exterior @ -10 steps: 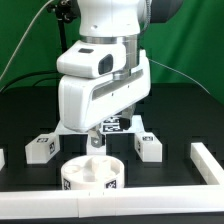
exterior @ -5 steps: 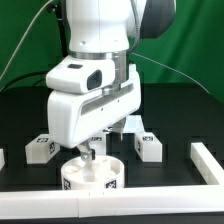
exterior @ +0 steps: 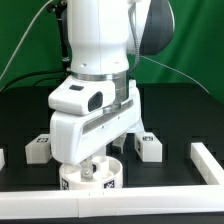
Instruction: Assemble stool
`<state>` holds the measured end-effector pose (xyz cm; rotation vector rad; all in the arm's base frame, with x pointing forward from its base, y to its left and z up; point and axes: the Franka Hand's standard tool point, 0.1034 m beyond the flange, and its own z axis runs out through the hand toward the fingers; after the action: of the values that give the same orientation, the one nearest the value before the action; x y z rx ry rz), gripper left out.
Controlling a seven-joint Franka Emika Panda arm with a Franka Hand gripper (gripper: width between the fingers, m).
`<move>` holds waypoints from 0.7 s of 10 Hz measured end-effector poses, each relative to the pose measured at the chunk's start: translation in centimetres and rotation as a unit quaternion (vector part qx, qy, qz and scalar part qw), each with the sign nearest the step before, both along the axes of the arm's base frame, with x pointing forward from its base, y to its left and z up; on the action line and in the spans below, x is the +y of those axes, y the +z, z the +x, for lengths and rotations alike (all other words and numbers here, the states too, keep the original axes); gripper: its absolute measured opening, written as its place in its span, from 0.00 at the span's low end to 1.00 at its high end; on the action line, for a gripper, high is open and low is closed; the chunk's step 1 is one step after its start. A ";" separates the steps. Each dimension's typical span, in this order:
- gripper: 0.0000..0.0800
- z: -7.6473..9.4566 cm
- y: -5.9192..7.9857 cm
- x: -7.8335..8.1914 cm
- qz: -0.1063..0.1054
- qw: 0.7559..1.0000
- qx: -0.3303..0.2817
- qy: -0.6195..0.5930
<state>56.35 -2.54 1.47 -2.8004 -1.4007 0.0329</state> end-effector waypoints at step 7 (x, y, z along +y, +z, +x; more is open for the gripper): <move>0.40 0.0 0.0 0.0 0.000 1.000 0.000 0.000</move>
Offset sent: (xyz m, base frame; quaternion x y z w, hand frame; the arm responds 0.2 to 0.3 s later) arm 0.0000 0.0000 0.0000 0.0000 0.0000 0.0000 1.0000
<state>56.37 -2.53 1.48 -2.8005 -1.4011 0.0323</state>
